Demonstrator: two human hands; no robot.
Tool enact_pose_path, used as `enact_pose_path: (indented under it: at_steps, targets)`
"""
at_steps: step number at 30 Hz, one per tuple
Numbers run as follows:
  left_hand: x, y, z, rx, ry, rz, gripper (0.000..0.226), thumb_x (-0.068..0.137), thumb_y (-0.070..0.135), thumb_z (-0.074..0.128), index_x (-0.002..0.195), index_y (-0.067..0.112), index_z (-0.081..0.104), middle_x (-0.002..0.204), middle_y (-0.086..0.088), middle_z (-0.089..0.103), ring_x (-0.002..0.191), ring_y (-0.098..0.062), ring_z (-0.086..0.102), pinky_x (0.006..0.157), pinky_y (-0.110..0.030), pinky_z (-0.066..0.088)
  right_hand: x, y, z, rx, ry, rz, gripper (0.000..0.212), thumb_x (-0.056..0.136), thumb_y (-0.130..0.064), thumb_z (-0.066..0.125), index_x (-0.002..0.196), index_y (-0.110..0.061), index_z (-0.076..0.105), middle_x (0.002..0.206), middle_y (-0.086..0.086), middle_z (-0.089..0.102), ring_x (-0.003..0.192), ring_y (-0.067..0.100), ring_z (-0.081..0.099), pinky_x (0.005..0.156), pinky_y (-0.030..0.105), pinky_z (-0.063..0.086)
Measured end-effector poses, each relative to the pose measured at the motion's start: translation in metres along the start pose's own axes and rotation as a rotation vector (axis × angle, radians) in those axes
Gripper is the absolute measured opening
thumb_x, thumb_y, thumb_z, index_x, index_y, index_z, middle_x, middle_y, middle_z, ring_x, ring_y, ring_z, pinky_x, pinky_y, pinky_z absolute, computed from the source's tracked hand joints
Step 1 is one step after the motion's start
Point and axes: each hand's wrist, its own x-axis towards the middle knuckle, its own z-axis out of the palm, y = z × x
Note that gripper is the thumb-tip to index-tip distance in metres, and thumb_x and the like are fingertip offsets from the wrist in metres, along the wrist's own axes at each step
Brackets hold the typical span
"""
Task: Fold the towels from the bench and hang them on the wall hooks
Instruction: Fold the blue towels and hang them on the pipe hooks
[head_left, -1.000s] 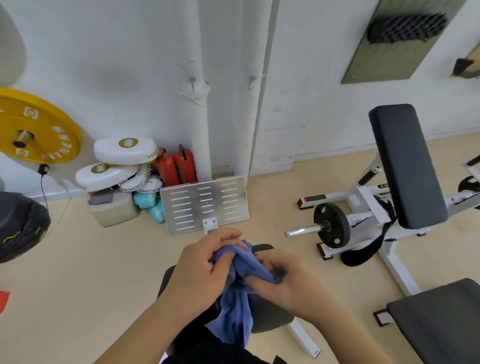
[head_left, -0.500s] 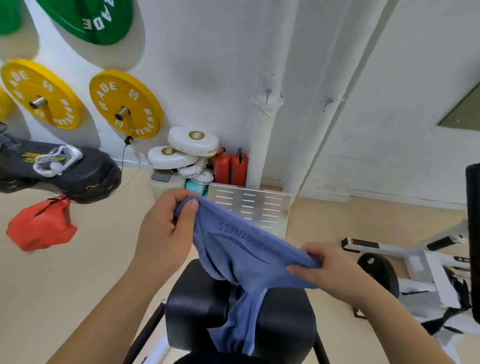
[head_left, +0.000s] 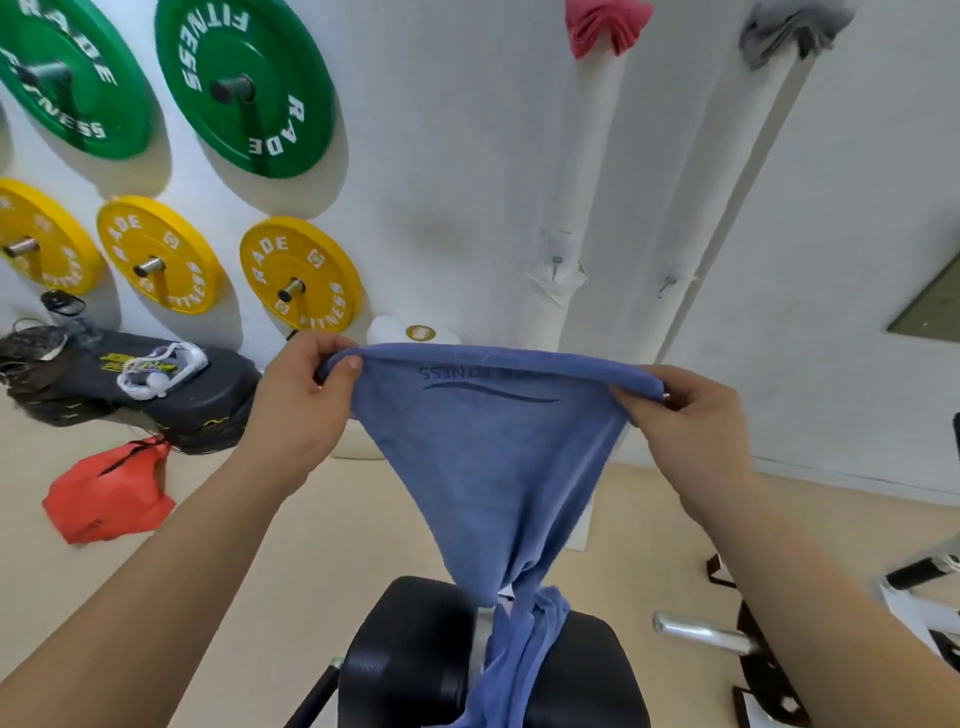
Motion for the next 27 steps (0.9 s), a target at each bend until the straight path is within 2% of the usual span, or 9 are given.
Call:
enact_pose_path:
  at_steps: [4,6,8,11,14,18,21,24,27]
  targets:
    - [-0.011,0.018,-0.012,-0.081,0.025,0.115,0.020,0.101,0.017,0.057,0.099,0.036,0.062,0.099,0.005,0.071,0.094,-0.021,0.070,0.083,-0.038,0.059,-0.022,-0.014,-0.010,0.014,0.069,-0.039,0.029,0.091,-0.007,0.068,0.092,-0.033,0.080,0.085,-0.019,0.078,0.076,-0.007,0.068,0.072,0.018,0.052]
    - [-0.023,0.009,-0.015,-0.043,-0.002,0.147,0.020,0.101,0.016,0.057,0.100,0.036,0.062,0.097,0.009,0.070,0.092,-0.013,0.069,0.082,-0.027,0.054,-0.041,-0.003,-0.011,-0.028,0.046,-0.001,0.030,0.092,-0.005,0.067,0.094,-0.032,0.080,0.084,-0.021,0.077,0.077,-0.010,0.068,0.069,0.017,0.048]
    - [-0.037,-0.006,-0.017,0.019,-0.033,0.164,0.019,0.100,0.014,0.059,0.101,0.033,0.063,0.097,0.017,0.068,0.089,-0.004,0.065,0.077,-0.016,0.049,-0.059,0.016,-0.013,-0.108,-0.009,0.018,0.030,0.090,-0.002,0.068,0.094,-0.030,0.080,0.086,-0.018,0.078,0.082,-0.006,0.070,0.072,0.021,0.051]
    - [-0.063,-0.039,-0.019,0.103,-0.132,0.126,0.016,0.097,0.013,0.062,0.096,0.029,0.062,0.094,0.023,0.065,0.084,0.004,0.061,0.068,-0.005,0.044,-0.081,0.048,-0.013,-0.277,-0.195,0.055,0.025,0.088,-0.004,0.074,0.095,-0.027,0.080,0.090,-0.013,0.078,0.089,0.003,0.071,0.080,0.022,0.054]
    - [-0.096,-0.081,-0.022,0.165,-0.224,0.005,0.015,0.095,0.016,0.067,0.087,0.025,0.058,0.087,0.020,0.064,0.074,0.000,0.059,0.062,-0.007,0.043,-0.111,0.078,-0.011,-0.345,-0.361,0.183,0.017,0.091,-0.012,0.072,0.091,-0.028,0.079,0.090,-0.016,0.076,0.090,0.000,0.069,0.079,0.019,0.051]
    - [-0.139,-0.116,-0.035,0.216,-0.305,-0.140,0.016,0.094,0.020,0.069,0.083,0.019,0.058,0.078,0.013,0.063,0.066,-0.006,0.055,0.057,-0.010,0.041,-0.154,0.105,-0.014,-0.366,-0.481,0.367,0.015,0.098,-0.032,0.063,0.098,-0.032,0.078,0.088,-0.006,0.076,0.089,0.014,0.069,0.087,0.034,0.053]
    - [-0.173,-0.126,-0.053,0.203,-0.350,-0.151,0.015,0.095,0.017,0.067,0.082,0.022,0.060,0.072,0.007,0.064,0.061,-0.008,0.054,0.056,-0.012,0.040,-0.185,0.113,-0.017,-0.377,-0.518,0.424,0.023,0.101,-0.040,0.055,0.094,-0.035,0.076,0.084,0.006,0.072,0.088,0.025,0.068,0.088,0.041,0.054]
    - [-0.195,-0.133,-0.067,0.220,-0.365,-0.114,0.017,0.099,0.015,0.059,0.087,0.027,0.062,0.077,0.000,0.067,0.066,-0.014,0.058,0.060,-0.016,0.043,-0.212,0.115,-0.020,-0.373,-0.518,0.455,0.031,0.102,-0.045,0.048,0.093,-0.029,0.073,0.091,0.019,0.069,0.093,0.033,0.067,0.091,0.047,0.054]
    - [-0.231,-0.139,-0.079,0.255,-0.353,-0.107,0.022,0.102,0.013,0.052,0.093,0.031,0.062,0.086,0.005,0.069,0.078,-0.012,0.063,0.072,-0.025,0.049,-0.246,0.118,-0.030,-0.399,-0.528,0.441,0.038,0.101,-0.054,0.040,0.098,-0.028,0.068,0.095,0.022,0.067,0.093,0.030,0.066,0.089,0.041,0.053]
